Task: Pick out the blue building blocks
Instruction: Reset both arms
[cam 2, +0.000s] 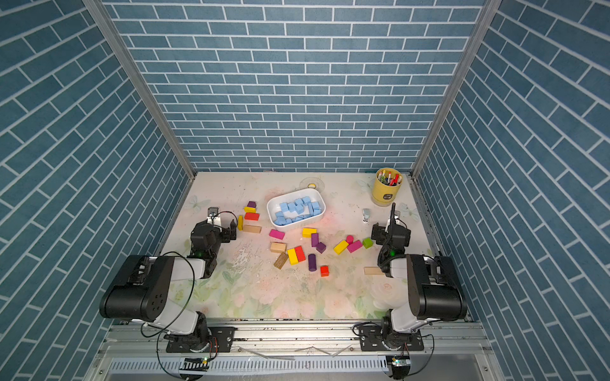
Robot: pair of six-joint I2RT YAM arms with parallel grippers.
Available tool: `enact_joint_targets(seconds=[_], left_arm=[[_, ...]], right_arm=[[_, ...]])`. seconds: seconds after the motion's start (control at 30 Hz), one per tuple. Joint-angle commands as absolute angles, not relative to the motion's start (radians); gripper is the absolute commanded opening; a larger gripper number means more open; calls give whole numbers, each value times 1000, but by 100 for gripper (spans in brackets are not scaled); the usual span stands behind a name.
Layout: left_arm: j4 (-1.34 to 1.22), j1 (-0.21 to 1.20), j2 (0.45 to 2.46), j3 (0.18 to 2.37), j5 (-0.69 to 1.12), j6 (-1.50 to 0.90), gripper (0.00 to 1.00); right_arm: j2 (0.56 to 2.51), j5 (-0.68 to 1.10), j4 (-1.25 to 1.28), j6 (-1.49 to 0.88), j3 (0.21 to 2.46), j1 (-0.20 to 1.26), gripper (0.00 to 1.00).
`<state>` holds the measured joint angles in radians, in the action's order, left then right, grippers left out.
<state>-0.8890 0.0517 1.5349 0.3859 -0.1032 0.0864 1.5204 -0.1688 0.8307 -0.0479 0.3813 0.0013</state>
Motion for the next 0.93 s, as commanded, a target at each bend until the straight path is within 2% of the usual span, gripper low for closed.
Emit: enact_joint_targets(seconds=[0.0,0.9], left_arm=[[-862,45,1526,387,-81,85,100],[-862,46,1526,387,-81,85,99]], right_arm=[[1527,-149,853,-51,387,-6,99],[1528,-98,829,-58,400,-29,99]])
